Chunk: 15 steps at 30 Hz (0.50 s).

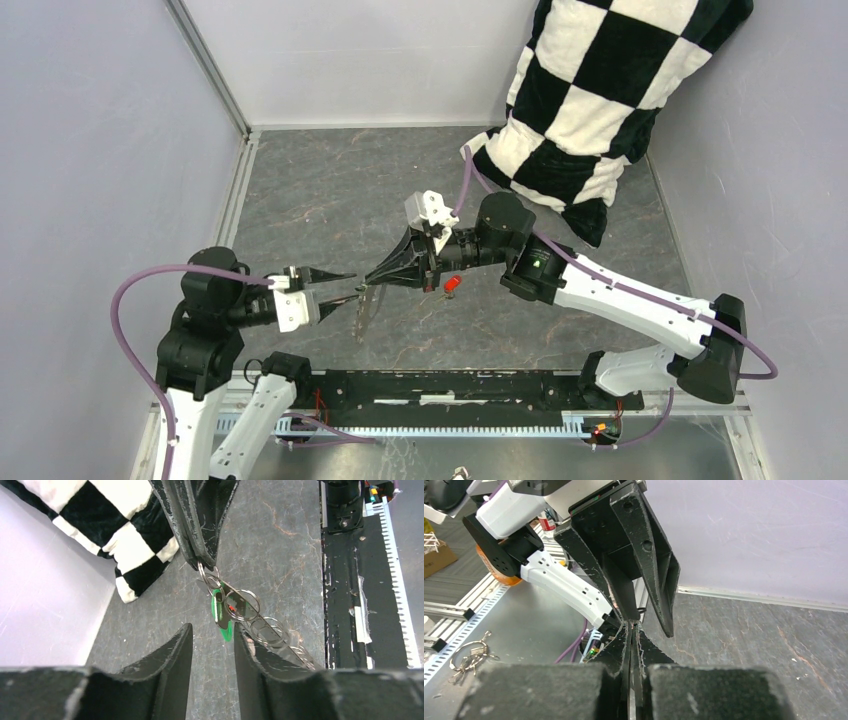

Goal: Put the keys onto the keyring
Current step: Adjust the key on the keyring.

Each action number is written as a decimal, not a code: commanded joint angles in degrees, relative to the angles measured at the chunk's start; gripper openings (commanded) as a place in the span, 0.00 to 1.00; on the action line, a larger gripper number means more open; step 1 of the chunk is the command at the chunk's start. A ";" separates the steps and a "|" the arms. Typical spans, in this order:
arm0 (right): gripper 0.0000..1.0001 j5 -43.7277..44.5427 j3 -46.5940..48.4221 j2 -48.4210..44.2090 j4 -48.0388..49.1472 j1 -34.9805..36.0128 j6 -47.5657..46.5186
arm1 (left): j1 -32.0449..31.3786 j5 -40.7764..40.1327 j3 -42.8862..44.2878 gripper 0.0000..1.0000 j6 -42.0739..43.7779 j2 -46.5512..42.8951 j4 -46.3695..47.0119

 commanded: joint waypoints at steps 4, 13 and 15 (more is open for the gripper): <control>0.00 -2.40 -0.06 0.64 7.25 -0.17 4.24 | 0.01 3.43 -0.35 0.34 0.12 -1.09 1.65; 0.01 0.03 -4.21 1.46 18.16 -0.17 10.47 | 0.00 6.62 -0.37 0.26 -1.15 -0.71 1.59; 0.00 0.36 -5.73 1.47 21.60 -0.10 12.44 | 0.01 6.55 -0.41 0.20 -1.00 -0.83 1.59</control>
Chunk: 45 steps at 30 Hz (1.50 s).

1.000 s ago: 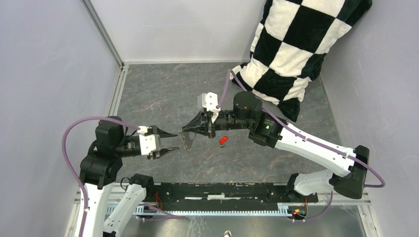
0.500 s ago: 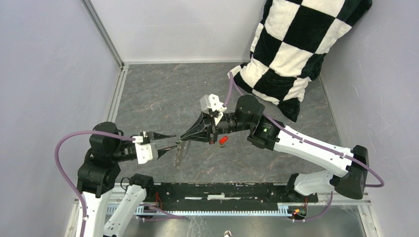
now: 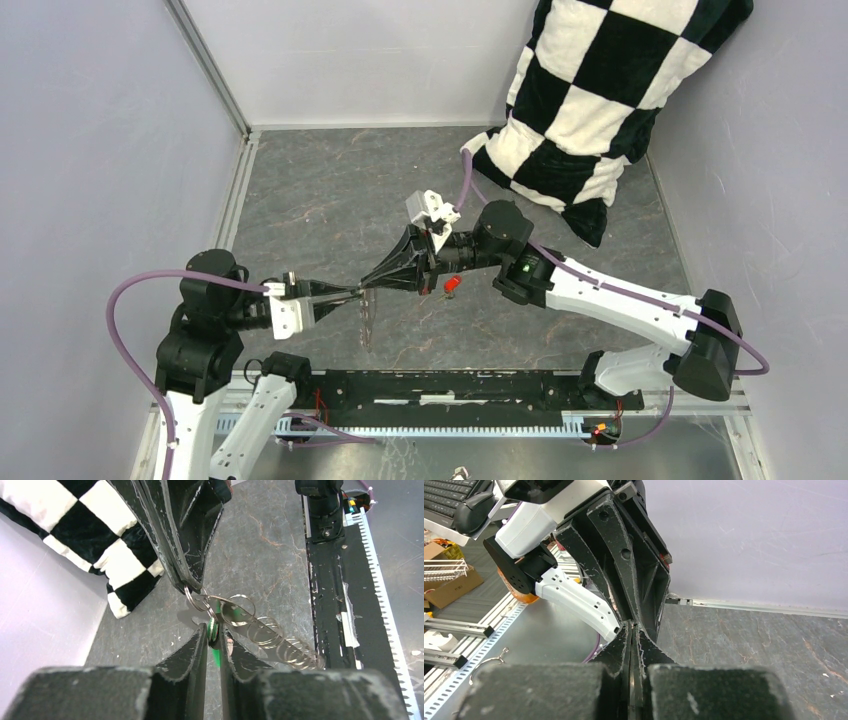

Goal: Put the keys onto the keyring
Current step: Adjust the key on the keyring.

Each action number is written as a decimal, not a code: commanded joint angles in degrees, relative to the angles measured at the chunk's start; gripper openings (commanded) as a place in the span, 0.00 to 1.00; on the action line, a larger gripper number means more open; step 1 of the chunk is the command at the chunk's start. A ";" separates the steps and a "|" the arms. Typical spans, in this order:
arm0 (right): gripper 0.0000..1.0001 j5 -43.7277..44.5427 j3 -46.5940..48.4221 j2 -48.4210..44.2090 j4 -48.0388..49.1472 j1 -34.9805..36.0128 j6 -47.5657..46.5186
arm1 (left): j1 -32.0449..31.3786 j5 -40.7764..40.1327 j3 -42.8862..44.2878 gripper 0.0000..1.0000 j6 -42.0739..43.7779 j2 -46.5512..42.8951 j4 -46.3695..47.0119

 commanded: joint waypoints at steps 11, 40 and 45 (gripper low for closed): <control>0.00 10.64 -13.18 0.71 37.28 0.01 18.02 | 0.01 4.31 -0.78 0.04 -1.10 -0.47 1.39; 0.00 30.14 -20.67 4.43 58.95 5.82 22.33 | 0.01 7.43 -2.23 0.13 0.12 -1.69 1.60; 0.00 30.77 -21.26 3.50 59.48 6.02 22.05 | 0.01 6.01 -2.47 0.07 -0.57 -1.66 1.64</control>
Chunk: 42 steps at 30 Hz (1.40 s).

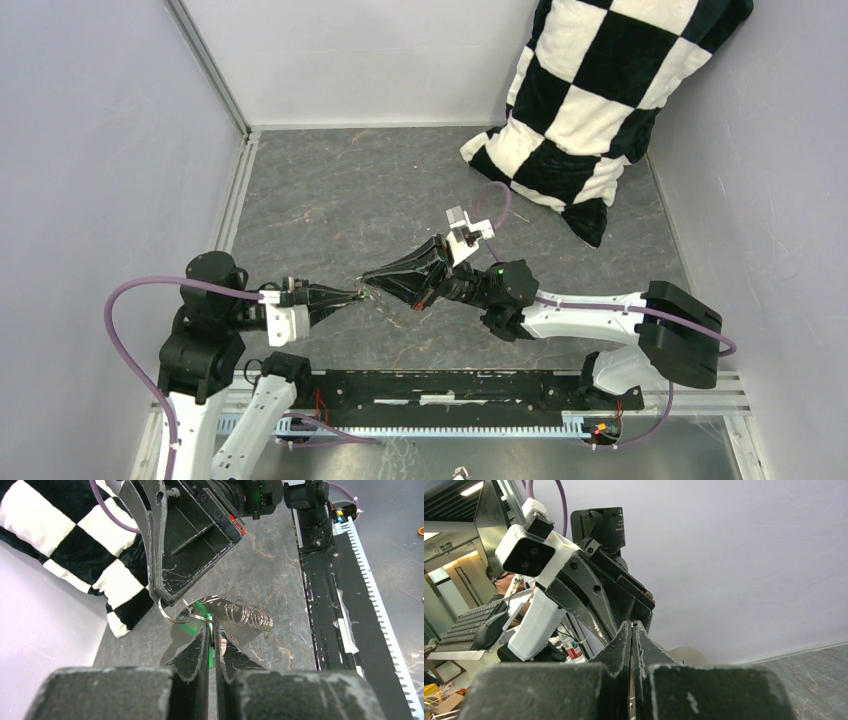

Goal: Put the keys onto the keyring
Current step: Adjust the key on the keyring.

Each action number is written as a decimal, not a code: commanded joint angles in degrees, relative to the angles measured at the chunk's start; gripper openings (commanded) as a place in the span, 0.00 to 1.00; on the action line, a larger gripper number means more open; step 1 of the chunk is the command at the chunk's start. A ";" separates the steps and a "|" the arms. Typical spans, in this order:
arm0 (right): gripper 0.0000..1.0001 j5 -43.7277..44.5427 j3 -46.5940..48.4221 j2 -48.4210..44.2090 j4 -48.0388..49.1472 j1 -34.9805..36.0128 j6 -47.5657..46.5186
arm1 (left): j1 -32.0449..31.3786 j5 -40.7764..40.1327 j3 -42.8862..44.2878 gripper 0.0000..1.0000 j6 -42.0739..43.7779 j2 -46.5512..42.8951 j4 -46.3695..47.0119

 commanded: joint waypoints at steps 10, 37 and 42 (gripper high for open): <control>0.00 8.67 -0.36 -4.77 4.05 2.01 -7.46 | 0.01 -1.97 -0.49 0.02 2.73 -1.61 -1.49; 0.01 27.44 3.42 -8.42 -11.97 7.92 -43.25 | 0.01 -7.54 -7.20 0.95 -15.63 -1.85 3.31; 0.00 29.43 2.67 -10.26 -13.27 7.96 -43.99 | 0.00 -12.13 -13.64 0.98 -23.23 -2.62 10.14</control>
